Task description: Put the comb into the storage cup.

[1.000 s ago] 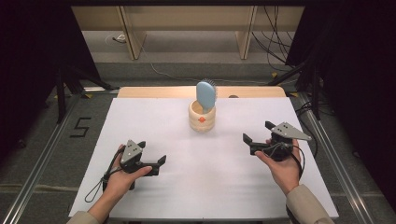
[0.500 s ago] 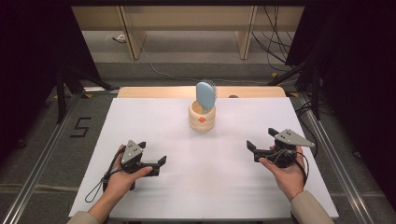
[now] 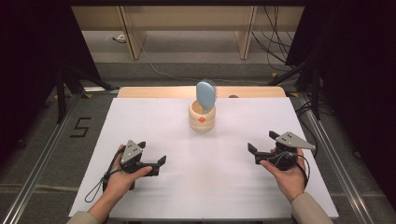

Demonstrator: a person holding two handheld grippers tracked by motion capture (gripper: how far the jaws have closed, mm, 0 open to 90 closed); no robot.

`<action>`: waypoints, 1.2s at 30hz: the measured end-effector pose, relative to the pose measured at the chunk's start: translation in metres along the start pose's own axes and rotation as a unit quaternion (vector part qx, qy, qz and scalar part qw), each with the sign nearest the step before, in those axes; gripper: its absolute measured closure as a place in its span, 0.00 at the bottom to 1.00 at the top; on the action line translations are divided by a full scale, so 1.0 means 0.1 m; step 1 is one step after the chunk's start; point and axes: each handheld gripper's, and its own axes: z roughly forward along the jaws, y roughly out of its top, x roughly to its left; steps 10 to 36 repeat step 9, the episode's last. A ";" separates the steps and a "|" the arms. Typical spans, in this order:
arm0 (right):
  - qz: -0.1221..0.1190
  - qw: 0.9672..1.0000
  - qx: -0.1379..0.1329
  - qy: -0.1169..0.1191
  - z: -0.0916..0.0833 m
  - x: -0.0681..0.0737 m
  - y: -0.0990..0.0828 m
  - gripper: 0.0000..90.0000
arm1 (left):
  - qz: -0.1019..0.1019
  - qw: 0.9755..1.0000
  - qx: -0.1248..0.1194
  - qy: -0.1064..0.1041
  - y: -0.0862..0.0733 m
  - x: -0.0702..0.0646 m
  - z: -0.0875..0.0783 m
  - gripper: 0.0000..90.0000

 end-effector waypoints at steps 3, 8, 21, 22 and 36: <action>0.000 1.000 0.001 0.000 0.00 0.00 0.00 0.06 | 0.000 1.000 0.000 -0.001 0.00 0.00 0.00 0.02; 0.001 1.000 0.000 0.005 0.00 0.01 -0.01 0.06 | -0.003 1.000 -0.001 -0.001 0.00 0.01 0.00 0.02; 0.001 1.000 0.000 0.005 0.00 0.01 -0.01 0.06 | -0.003 1.000 -0.001 -0.001 0.00 0.02 0.00 0.02; 0.001 1.000 0.000 0.005 0.00 0.01 -0.01 0.06 | -0.003 1.000 -0.001 -0.001 0.00 0.02 0.00 0.02; 0.001 1.000 0.000 0.005 0.00 0.01 -0.01 0.06 | -0.003 1.000 -0.001 -0.001 0.00 0.02 0.00 0.02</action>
